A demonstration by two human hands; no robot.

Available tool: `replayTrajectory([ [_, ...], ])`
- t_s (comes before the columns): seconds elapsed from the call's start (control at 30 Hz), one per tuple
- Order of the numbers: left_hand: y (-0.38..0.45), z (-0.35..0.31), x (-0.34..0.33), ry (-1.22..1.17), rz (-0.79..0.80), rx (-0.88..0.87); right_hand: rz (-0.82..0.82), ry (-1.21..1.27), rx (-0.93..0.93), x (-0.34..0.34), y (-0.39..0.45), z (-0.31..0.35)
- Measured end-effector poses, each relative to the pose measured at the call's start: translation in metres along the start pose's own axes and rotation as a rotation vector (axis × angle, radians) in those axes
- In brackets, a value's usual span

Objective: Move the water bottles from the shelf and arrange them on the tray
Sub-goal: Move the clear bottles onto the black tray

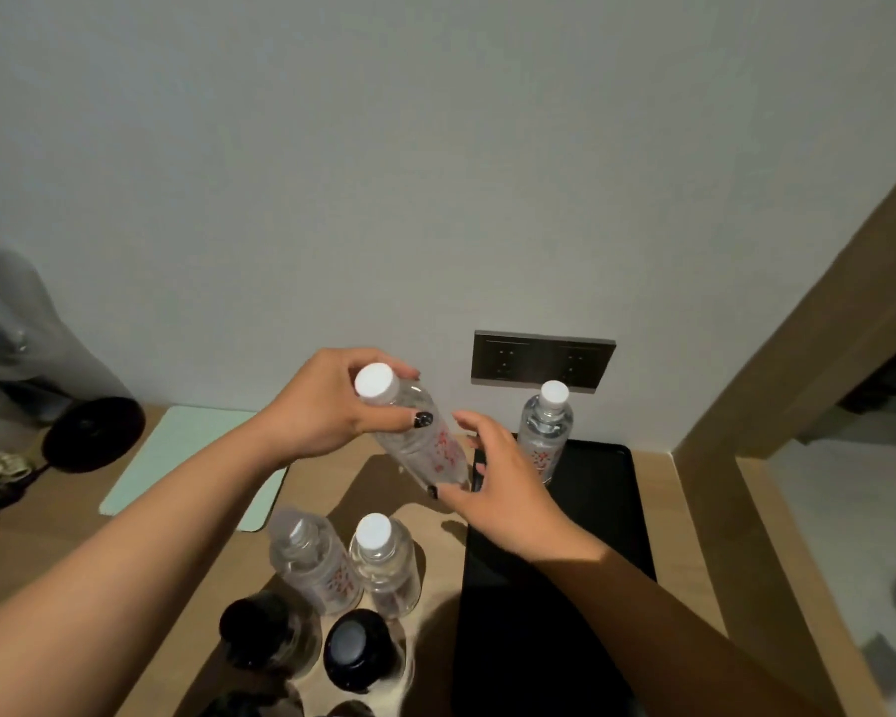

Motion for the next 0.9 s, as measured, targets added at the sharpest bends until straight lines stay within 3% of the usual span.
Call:
replayTrajectory([
  [0.23,0.012,-0.018,-0.091,-0.125,0.230,0.006,-0.117,0.093,-0.163,0.012,-0.037,-0.056],
  [0.43,0.022,-0.024,-0.158,-0.027,0.436,-0.060,-0.318,-0.111,-0.220,0.043,-0.071,-0.103],
  [0.53,0.040,-0.040,-0.146,-0.183,0.193,-0.102,-0.401,-0.012,-0.314,0.064,-0.075,-0.127],
  [0.63,0.059,-0.046,-0.125,-0.094,-0.109,-0.166,-0.530,0.034,-0.406,0.088,-0.078,-0.156],
  [0.73,0.078,-0.041,-0.141,0.080,-0.070,-0.174,-0.614,0.041,-0.477,0.105,-0.076,-0.183],
  [0.9,0.093,-0.023,-0.177,0.225,0.073,-0.151,-0.615,0.037,-0.488,0.117,-0.052,-0.206],
])
Point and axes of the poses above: each hand's wrist, its own y-axis towards the middle knuckle, its own x-axis out of the back of the hand, z = x × y, the point moved 9 cm from there along y, towards the middle knuckle, and after that the axes turned 6 degrees about x, right-handed, at the moved point
